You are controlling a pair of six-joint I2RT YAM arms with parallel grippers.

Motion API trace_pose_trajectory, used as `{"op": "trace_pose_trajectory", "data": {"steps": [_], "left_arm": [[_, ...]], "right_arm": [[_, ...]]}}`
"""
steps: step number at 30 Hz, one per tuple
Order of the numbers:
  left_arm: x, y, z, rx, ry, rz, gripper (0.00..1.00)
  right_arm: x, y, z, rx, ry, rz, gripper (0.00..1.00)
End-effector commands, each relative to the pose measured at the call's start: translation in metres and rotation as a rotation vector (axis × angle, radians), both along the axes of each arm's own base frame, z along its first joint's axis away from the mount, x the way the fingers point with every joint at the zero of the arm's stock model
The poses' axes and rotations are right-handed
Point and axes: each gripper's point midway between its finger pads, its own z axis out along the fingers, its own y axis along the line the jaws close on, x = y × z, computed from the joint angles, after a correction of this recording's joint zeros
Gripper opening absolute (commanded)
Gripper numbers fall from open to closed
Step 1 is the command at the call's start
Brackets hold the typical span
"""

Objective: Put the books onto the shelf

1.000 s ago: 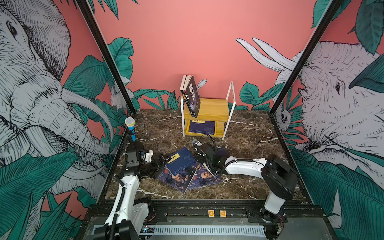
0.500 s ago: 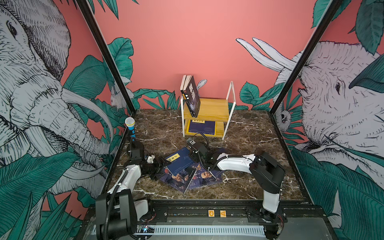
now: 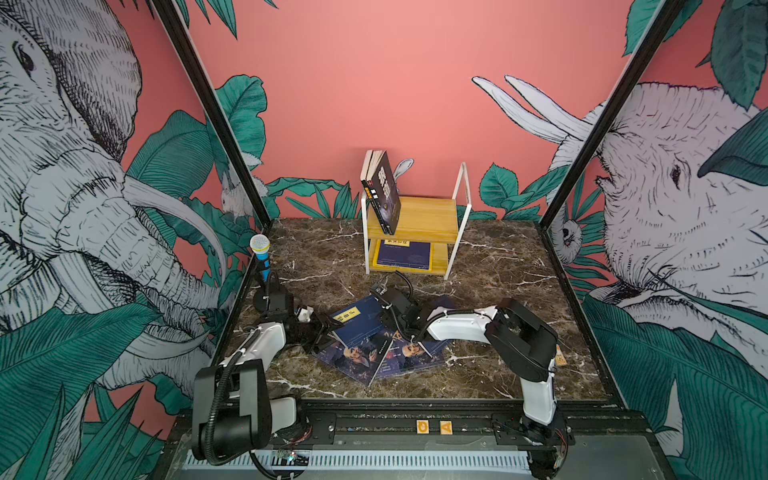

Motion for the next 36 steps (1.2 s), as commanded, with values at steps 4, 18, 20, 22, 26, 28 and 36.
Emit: {"op": "trace_pose_trajectory", "data": {"steps": [4, 18, 20, 22, 26, 28, 36], "left_arm": [[0.010, 0.001, 0.004, 0.019, -0.026, -0.001, 0.41], [0.027, 0.000, 0.006, 0.021, -0.053, 0.002, 0.08], [0.028, 0.000, 0.011, 0.018, -0.072, 0.006, 0.00], [0.031, 0.000, 0.018, 0.015, -0.101, 0.010, 0.00], [0.050, 0.001, 0.048, 0.032, -0.208, -0.017, 0.00], [0.060, 0.001, 0.061, 0.026, -0.245, -0.022, 0.00], [0.089, -0.011, 0.104, -0.065, -0.358, -0.072, 0.00]], "right_arm": [[-0.003, 0.000, -0.013, 0.011, 0.024, -0.002, 0.82], [-0.006, -0.001, -0.001, 0.054, 0.018, -0.012, 0.82], [-0.006, -0.003, 0.007, 0.063, 0.006, -0.016, 0.83], [-0.008, -0.007, 0.019, 0.059, -0.022, -0.024, 0.84], [-0.014, -0.020, 0.053, 0.042, -0.122, -0.049, 0.84], [-0.021, -0.027, 0.069, 0.039, -0.165, -0.054, 0.84], [-0.050, -0.055, 0.124, 0.056, -0.288, -0.033, 0.85]]}}
